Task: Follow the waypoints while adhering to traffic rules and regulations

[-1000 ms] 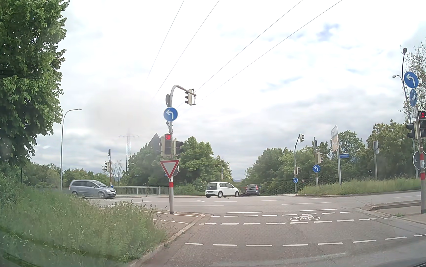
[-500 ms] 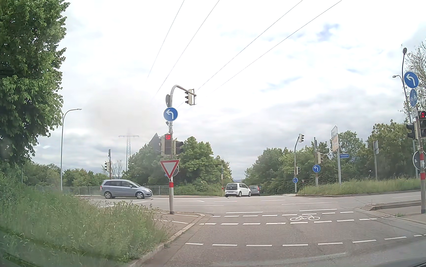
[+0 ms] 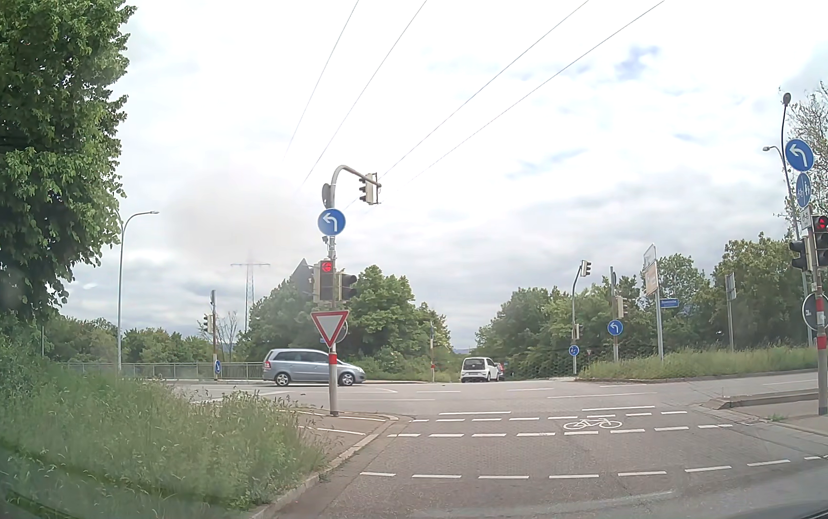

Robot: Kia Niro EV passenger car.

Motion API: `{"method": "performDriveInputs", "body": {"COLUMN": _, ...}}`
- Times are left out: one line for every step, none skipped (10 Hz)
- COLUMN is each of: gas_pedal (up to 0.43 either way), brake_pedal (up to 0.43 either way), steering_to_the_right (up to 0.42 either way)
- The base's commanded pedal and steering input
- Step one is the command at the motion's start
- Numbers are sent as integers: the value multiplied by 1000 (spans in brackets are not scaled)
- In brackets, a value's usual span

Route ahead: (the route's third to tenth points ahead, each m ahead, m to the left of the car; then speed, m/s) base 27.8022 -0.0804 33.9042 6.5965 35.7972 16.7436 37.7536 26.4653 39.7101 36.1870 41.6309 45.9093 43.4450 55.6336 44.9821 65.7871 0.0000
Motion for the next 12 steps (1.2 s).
{"method": "performDriveInputs", "body": {"gas_pedal": 0, "brake_pedal": 244, "steering_to_the_right": -7}}
{"method": "performDriveInputs", "body": {"gas_pedal": 0, "brake_pedal": 244, "steering_to_the_right": -7}}
{"method": "performDriveInputs", "body": {"gas_pedal": 0, "brake_pedal": 244, "steering_to_the_right": -7}}
{"method": "performDriveInputs", "body": {"gas_pedal": 0, "brake_pedal": 244, "steering_to_the_right": -7}}
{"method": "performDriveInputs", "body": {"gas_pedal": 0, "brake_pedal": 250, "steering_to_the_right": -7}}
{"method": "performDriveInputs", "body": {"gas_pedal": 0, "brake_pedal": 244, "steering_to_the_right": -7}}
{"method": "performDriveInputs", "body": {"gas_pedal": 0, "brake_pedal": 244, "steering_to_the_right": -7}}
{"method": "performDriveInputs", "body": {"gas_pedal": 0, "brake_pedal": 244, "steering_to_the_right": -7}}
{"method": "performDriveInputs", "body": {"gas_pedal": 0, "brake_pedal": 244, "steering_to_the_right": -7}}
{"method": "performDriveInputs", "body": {"gas_pedal": 0, "brake_pedal": 250, "steering_to_the_right": -7}}
{"method": "performDriveInputs", "body": {"gas_pedal": 0, "brake_pedal": 244, "steering_to_the_right": -7}}
{"method": "performDriveInputs", "body": {"gas_pedal": 0, "brake_pedal": 244, "steering_to_the_right": -7}}
